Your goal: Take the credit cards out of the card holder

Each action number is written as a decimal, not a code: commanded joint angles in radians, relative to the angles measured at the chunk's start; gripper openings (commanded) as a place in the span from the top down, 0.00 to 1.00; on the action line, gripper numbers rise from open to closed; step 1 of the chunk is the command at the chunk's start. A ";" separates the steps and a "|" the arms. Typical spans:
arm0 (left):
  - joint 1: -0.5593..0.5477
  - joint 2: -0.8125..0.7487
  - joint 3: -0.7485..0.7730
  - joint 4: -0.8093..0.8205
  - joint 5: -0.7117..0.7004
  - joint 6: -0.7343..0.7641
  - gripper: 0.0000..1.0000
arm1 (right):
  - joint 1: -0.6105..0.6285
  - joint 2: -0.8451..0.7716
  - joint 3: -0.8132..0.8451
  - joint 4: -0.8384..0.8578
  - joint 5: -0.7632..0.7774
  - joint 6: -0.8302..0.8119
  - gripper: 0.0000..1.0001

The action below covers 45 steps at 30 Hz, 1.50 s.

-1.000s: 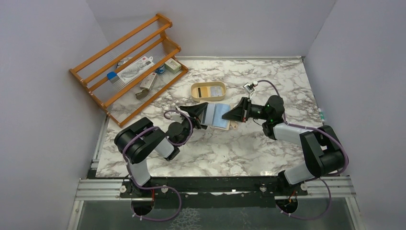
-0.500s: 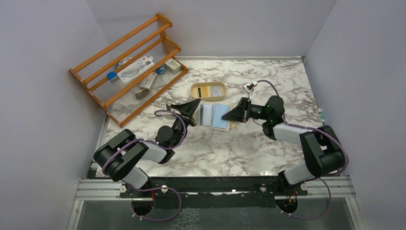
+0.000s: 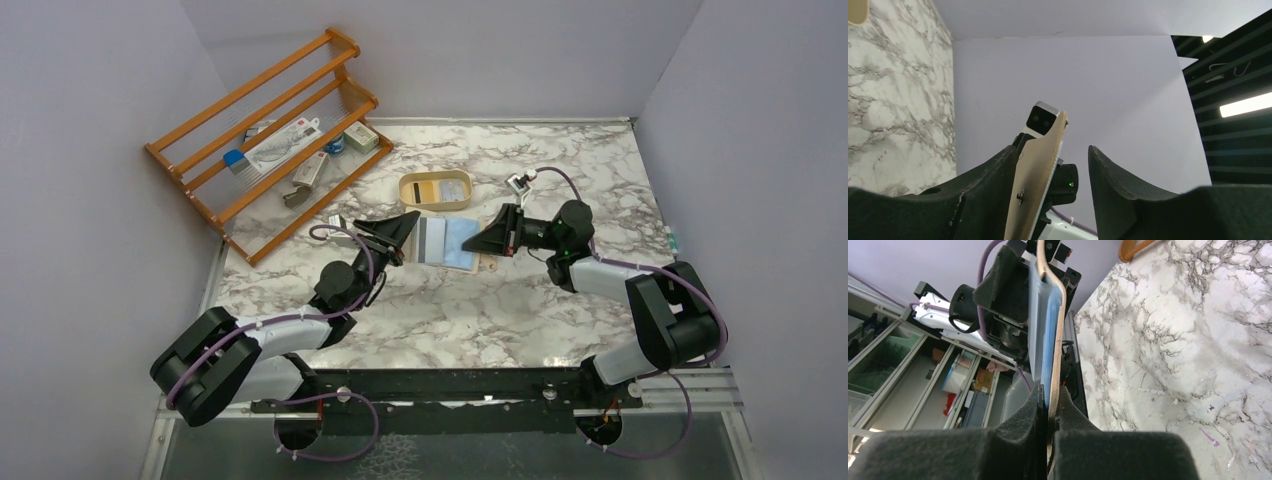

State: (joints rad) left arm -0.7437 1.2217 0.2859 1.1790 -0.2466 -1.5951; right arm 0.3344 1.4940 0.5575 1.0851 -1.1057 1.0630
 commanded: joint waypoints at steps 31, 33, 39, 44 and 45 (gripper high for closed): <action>0.011 -0.154 -0.068 -0.126 -0.060 -0.002 0.59 | -0.020 0.017 0.009 0.073 -0.033 0.023 0.99; 0.011 -0.160 -0.071 -0.128 -0.060 -0.001 0.53 | -0.019 0.019 0.009 0.074 -0.034 0.025 0.99; 0.012 -0.181 -0.070 -0.136 -0.063 0.016 0.41 | -0.020 0.028 0.009 0.091 -0.038 0.035 0.99; 0.011 -0.173 -0.060 -0.141 -0.049 0.023 0.42 | -0.022 0.031 0.009 0.098 -0.040 0.038 0.99; 0.010 -0.171 -0.059 -0.142 -0.045 0.023 0.44 | -0.023 0.030 0.010 0.098 -0.040 0.038 0.99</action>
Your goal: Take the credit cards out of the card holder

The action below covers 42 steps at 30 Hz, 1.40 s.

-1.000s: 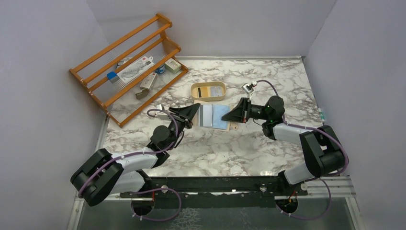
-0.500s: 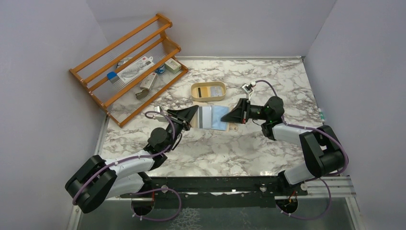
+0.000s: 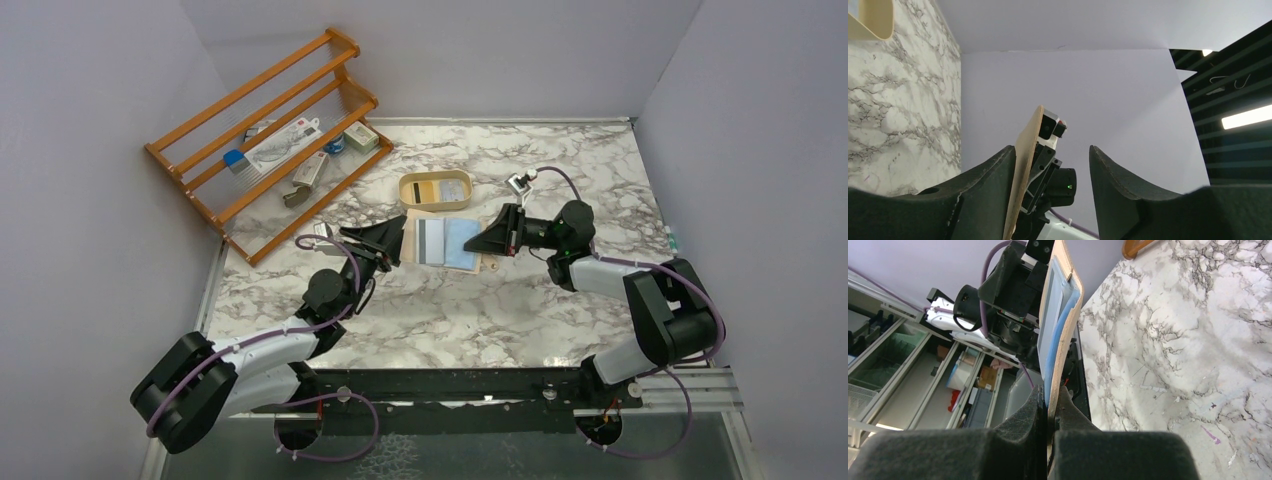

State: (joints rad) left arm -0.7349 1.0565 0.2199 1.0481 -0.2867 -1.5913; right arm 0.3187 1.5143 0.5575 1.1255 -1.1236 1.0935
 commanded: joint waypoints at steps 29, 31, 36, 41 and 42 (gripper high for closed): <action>0.001 -0.075 0.045 -0.230 0.052 0.086 0.56 | -0.015 0.012 -0.002 0.074 -0.027 0.018 0.99; 0.000 -0.063 0.049 -0.232 0.060 0.085 0.56 | -0.014 0.014 -0.002 0.078 -0.027 0.021 0.99; -0.003 -0.037 0.055 -0.232 0.068 0.070 0.56 | -0.015 0.018 -0.002 0.088 -0.030 0.028 0.99; -0.004 -0.038 0.060 -0.237 0.054 0.068 0.57 | -0.015 0.016 -0.007 0.089 -0.030 0.028 0.99; -0.004 -0.037 0.062 -0.238 0.054 0.068 0.59 | -0.015 0.017 -0.007 0.091 -0.029 0.028 0.99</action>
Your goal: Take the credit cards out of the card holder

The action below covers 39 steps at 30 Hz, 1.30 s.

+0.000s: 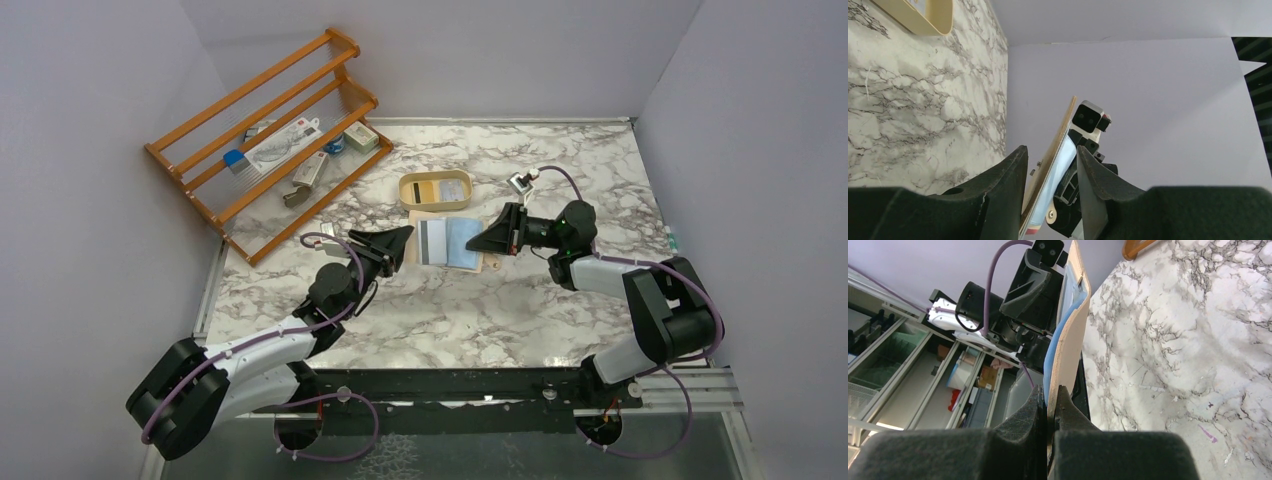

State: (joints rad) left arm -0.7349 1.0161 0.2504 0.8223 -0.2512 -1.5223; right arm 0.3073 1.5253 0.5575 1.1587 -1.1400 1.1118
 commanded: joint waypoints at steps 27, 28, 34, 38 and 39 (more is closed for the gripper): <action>-0.005 0.008 -0.055 -0.012 -0.036 -0.027 1.00 | -0.005 -0.059 -0.036 -0.236 0.016 -0.174 0.75; -0.005 0.010 -0.067 -0.008 -0.042 -0.033 1.00 | -0.005 -0.066 -0.035 -0.282 0.029 -0.206 0.73; -0.004 0.059 -0.111 0.079 -0.062 -0.049 1.00 | -0.004 -0.103 -0.031 -0.449 0.073 -0.322 0.48; -0.004 0.137 -0.125 0.179 -0.064 -0.074 1.00 | -0.005 -0.119 -0.003 -0.532 0.084 -0.372 0.44; -0.004 0.164 -0.128 0.210 -0.061 -0.083 1.00 | -0.005 -0.119 0.004 -0.541 0.084 -0.378 0.44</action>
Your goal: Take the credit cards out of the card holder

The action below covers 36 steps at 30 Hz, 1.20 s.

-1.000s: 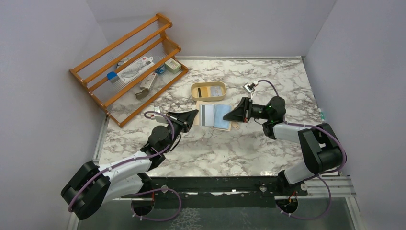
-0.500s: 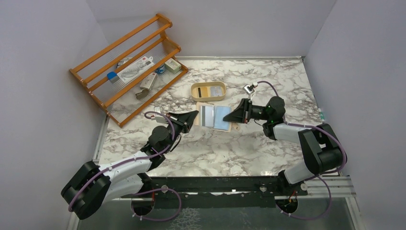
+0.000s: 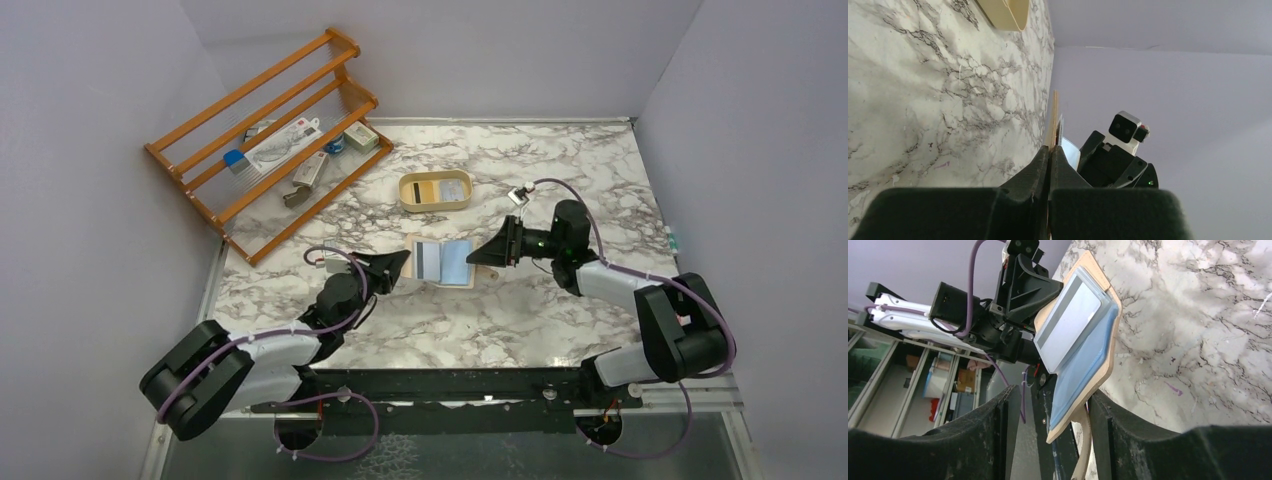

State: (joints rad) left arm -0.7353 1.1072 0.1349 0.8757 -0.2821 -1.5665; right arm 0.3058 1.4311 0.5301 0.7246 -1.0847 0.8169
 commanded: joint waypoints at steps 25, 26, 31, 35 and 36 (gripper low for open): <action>-0.013 0.799 0.019 0.915 0.013 -0.125 1.00 | -0.002 -0.174 0.088 -0.452 0.421 -0.285 0.07; -0.014 0.810 0.025 0.916 0.015 -0.125 1.00 | -0.002 -0.139 0.084 -0.414 0.361 -0.254 0.07; -0.018 0.836 0.049 0.915 0.006 -0.128 1.00 | -0.002 -0.012 0.002 -0.211 0.269 -0.093 0.07; -0.020 0.847 0.065 0.915 -0.002 -0.124 1.00 | 0.001 0.099 -0.017 -0.074 0.208 0.023 0.08; -0.020 0.851 0.069 0.916 -0.002 -0.123 1.00 | 0.003 0.118 -0.021 -0.044 0.199 0.047 0.08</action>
State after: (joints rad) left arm -0.7486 1.9396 0.1806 1.5196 -0.2783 -1.6936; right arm 0.3038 1.4841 0.5247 0.4709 -0.7837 0.7204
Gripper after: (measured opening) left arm 0.009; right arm 0.924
